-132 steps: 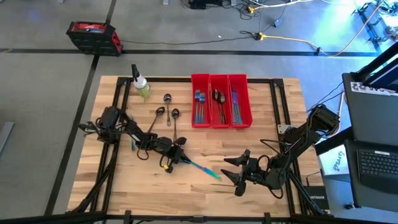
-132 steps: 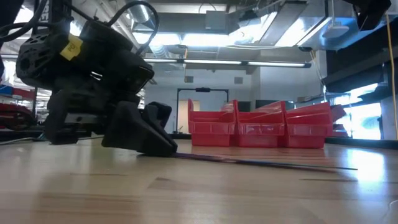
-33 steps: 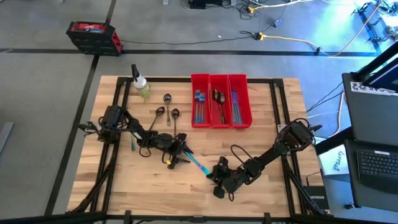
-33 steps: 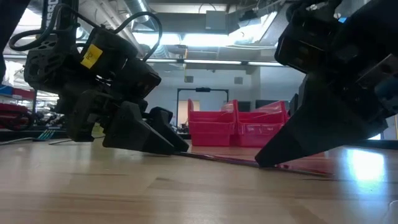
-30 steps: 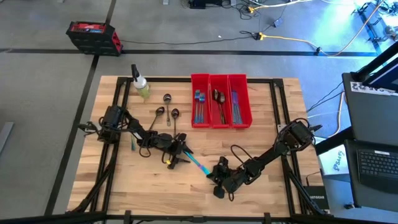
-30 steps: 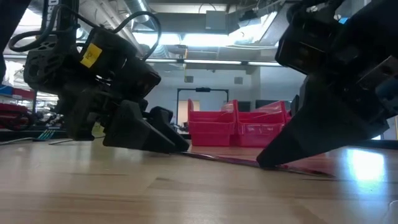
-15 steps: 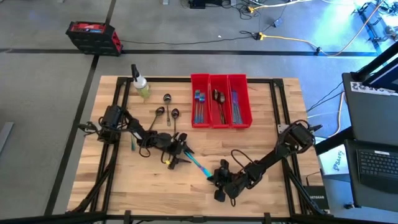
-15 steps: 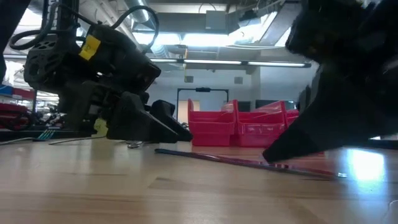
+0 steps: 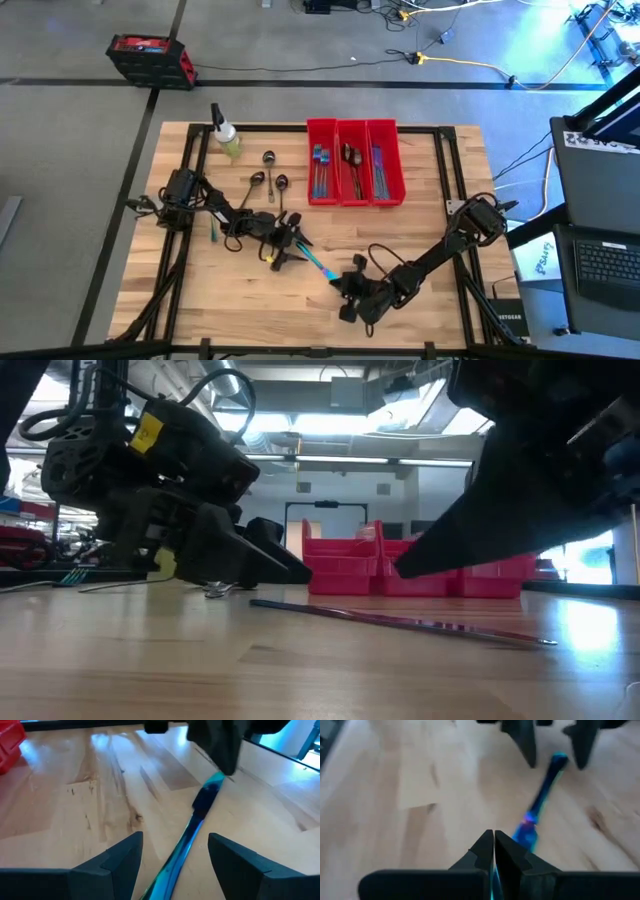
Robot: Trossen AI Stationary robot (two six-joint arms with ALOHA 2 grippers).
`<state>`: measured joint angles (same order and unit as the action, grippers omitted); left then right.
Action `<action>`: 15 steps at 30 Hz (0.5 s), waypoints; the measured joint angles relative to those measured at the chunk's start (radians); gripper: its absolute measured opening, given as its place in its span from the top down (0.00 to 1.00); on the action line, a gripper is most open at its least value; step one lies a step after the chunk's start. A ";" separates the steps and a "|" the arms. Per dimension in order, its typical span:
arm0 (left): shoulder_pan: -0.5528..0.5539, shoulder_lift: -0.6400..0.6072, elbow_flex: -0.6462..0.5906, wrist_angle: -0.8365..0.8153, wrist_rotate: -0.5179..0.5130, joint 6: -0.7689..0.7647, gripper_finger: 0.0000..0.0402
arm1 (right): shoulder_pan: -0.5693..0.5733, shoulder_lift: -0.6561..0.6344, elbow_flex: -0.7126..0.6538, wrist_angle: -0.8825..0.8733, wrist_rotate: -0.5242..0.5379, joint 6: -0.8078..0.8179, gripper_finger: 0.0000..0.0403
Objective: Sort silverware
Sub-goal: Put the blue knife into the right red silverware bin
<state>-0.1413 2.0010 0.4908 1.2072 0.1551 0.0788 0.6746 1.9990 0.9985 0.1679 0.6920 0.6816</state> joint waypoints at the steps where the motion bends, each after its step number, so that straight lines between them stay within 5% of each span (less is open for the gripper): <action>1: 0.000 0.000 0.000 0.000 0.001 0.000 0.47 | 0.000 0.000 0.008 -0.037 -0.002 0.019 1.00; 15: 0.001 0.000 0.001 0.003 0.070 0.019 0.47 | 0.000 -0.001 0.020 -0.192 -0.083 0.156 1.00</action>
<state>-0.1406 2.0006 0.4919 1.2102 0.2251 0.0973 0.6746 1.9980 1.0187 -0.0246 0.6095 0.8371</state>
